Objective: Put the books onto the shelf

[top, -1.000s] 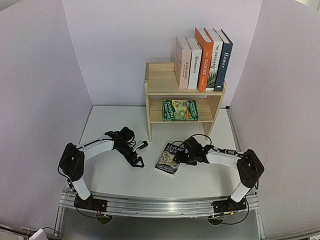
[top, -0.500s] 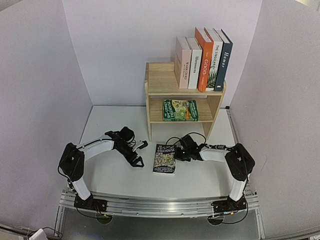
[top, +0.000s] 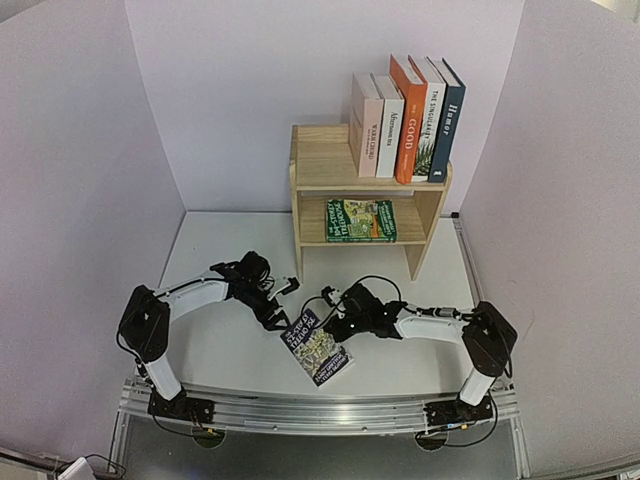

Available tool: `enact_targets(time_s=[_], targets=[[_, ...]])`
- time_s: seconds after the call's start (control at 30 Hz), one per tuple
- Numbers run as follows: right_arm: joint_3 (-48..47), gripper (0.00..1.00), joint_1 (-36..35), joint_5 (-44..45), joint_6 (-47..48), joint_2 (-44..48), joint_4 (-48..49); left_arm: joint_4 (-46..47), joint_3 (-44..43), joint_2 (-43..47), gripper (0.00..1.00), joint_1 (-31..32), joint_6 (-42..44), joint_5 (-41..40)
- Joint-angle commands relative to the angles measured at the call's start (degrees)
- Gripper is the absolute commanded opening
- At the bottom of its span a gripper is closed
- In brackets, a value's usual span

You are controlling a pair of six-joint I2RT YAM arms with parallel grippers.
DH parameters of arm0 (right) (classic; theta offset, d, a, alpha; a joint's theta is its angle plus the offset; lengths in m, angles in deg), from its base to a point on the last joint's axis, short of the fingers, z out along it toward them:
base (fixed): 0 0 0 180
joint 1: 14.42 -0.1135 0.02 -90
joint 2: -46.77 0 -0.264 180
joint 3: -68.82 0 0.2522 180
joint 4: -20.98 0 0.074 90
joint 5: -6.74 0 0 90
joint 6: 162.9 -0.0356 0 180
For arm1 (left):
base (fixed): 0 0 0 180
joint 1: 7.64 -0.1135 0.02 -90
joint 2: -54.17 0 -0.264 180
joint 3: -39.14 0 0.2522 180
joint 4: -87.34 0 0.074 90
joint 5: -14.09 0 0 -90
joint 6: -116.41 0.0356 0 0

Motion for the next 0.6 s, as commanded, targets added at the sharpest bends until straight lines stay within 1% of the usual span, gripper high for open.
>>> enact_targets(time_s=[0.0,0.17,0.27,0.3,0.4,0.47,0.57], targets=[[-2.9,0.00,-0.9,-2.3,5.3,2.2,2.6,4.8,-0.2,-3.5,1.00,-0.3,1.3,4.2],[-5.0,0.00,-1.4,-3.6,6.2,1.9,3.3,7.7,-0.2,-7.4,0.98,0.5,-0.3,9.3],[-5.6,0.00,-1.4,-4.3,7.1,1.6,3.6,11.2,-0.3,-8.2,0.93,0.9,-1.3,10.5],[-5.8,0.00,-1.4,-4.5,7.3,1.4,3.6,12.1,-0.5,-8.2,0.90,1.0,-1.6,11.2],[-6.3,0.00,-1.4,-4.4,7.5,1.0,3.7,13.5,-1.4,-8.7,0.75,1.1,-1.8,14.3],[-6.6,0.00,-1.4,-4.3,7.5,0.7,3.8,13.6,-1.3,-9.0,0.61,1.4,-1.8,16.6],[-6.9,0.00,-1.3,-3.7,7.4,0.2,3.8,13.8,-0.5,-9.1,0.35,1.9,-2.5,19.2]])
